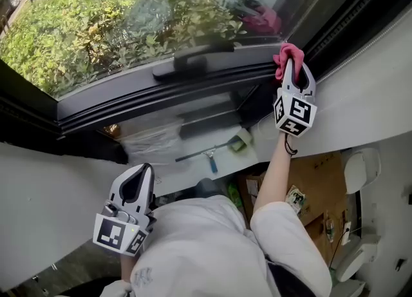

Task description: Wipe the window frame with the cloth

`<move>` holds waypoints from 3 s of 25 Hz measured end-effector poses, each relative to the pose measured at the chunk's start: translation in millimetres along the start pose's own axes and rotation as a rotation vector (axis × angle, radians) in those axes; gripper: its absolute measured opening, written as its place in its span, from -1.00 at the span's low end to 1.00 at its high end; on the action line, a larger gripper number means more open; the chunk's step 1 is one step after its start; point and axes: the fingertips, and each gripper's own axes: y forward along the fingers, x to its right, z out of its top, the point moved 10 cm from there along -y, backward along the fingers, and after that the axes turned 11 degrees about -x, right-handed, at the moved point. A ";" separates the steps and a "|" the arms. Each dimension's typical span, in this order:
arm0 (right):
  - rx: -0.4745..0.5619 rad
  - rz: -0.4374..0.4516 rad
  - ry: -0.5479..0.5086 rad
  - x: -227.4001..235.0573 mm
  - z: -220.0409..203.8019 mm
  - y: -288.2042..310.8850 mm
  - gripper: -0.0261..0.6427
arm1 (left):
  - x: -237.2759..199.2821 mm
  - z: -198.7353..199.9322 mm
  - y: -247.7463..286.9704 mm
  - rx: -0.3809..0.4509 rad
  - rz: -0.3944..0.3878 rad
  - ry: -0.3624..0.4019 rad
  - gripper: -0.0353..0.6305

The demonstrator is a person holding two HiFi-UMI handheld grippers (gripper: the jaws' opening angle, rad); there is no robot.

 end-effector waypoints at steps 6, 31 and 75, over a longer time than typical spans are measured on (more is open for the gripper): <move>-0.010 -0.012 -0.001 -1.8 0.8 -0.4 -0.72 | -3.0 -1.0 0.4 0.001 -0.013 -0.002 -0.87; -0.028 -0.044 0.011 -6.2 3.3 -0.1 -0.72 | -14.0 3.9 1.6 0.003 -0.058 0.008 -0.87; -0.026 -0.073 -0.019 -47.2 12.0 -17.1 -0.74 | -30.7 -3.6 -13.5 0.016 -0.054 -0.014 -0.87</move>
